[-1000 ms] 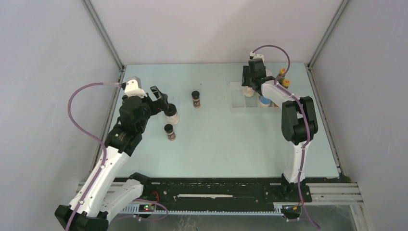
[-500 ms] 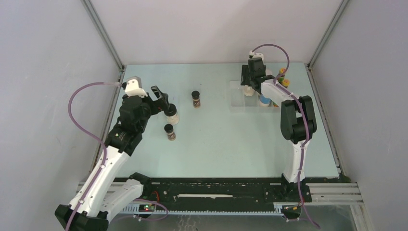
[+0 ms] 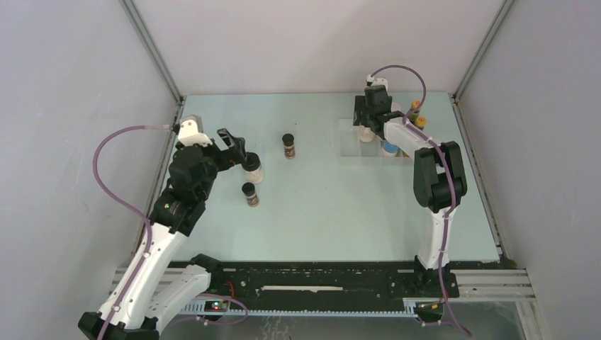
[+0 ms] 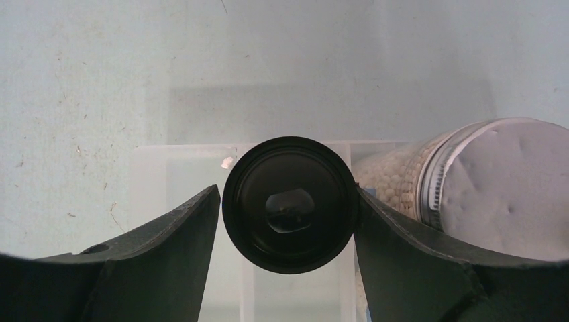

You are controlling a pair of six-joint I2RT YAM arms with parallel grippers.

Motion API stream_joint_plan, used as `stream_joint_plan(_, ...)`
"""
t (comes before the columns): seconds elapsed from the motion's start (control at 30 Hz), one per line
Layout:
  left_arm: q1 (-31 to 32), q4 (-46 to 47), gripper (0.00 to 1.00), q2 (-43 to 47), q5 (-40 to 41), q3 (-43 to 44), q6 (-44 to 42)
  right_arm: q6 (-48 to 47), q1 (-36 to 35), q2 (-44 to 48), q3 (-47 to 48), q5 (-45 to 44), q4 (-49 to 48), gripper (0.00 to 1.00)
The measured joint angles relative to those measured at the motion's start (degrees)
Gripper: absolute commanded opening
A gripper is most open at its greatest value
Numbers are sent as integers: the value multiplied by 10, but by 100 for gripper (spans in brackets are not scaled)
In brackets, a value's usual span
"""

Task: Organize the condiment bottles
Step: Place the bottle in the storage box, then pick up the bottle from the center of the board.

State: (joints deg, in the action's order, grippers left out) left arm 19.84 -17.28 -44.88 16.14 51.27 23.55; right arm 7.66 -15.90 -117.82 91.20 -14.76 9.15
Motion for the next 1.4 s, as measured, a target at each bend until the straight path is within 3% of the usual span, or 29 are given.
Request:
stream_joint_plan(0.73,0,-11,98,53,-4,-18,11,-52,-61,131,-18,-26,-10,79)
stream_joint_plan(0.97,0,-21,98,77,-5,-18,16,-83,-127,168,-24,68,-14,79)
stream_joint_plan(1.4,0,-31,98,180,-33,-18,19,-130,-281,155,-19,211,11,80)
